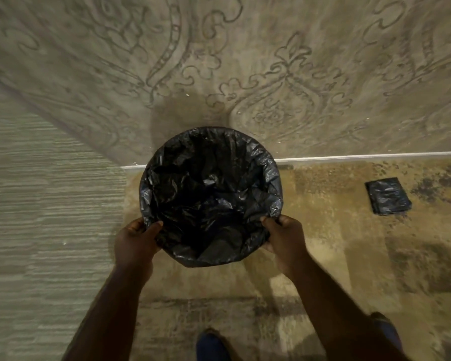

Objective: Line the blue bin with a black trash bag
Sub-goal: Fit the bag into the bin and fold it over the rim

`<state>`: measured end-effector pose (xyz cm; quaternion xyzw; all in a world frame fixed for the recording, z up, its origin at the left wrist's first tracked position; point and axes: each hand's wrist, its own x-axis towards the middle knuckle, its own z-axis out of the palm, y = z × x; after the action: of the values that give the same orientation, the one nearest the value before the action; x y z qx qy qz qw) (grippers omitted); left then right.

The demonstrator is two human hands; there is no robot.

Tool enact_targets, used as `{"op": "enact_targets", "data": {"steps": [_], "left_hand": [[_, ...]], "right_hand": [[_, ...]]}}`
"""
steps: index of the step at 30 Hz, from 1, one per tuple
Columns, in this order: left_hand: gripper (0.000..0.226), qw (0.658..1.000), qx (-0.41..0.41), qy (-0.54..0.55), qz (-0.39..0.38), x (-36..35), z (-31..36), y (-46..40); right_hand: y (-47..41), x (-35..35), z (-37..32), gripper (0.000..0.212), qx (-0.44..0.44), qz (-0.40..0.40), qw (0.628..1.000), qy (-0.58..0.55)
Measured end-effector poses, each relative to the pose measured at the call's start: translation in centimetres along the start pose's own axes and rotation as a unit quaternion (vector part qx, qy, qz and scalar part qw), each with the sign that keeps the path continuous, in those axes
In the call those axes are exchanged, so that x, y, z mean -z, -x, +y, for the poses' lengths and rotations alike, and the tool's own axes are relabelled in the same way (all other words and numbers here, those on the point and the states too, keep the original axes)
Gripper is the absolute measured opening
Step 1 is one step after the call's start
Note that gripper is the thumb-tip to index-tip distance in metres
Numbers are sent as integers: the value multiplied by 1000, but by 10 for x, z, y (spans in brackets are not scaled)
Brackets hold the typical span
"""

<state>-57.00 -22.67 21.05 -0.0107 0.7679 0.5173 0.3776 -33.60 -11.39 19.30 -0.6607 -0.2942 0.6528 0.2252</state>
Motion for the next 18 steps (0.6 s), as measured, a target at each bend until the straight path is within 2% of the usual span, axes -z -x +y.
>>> {"op": "enact_targets", "data": {"steps": [8,18], "left_hand": [[7,998,19,-9,56,58,-6,-78],[6,998,22,13,52,90,-25,-115]], "right_hand": [[-28,-97,29,10,5,-22,999,24],[-42,-143,55,13,8,-24,998,64]]}}
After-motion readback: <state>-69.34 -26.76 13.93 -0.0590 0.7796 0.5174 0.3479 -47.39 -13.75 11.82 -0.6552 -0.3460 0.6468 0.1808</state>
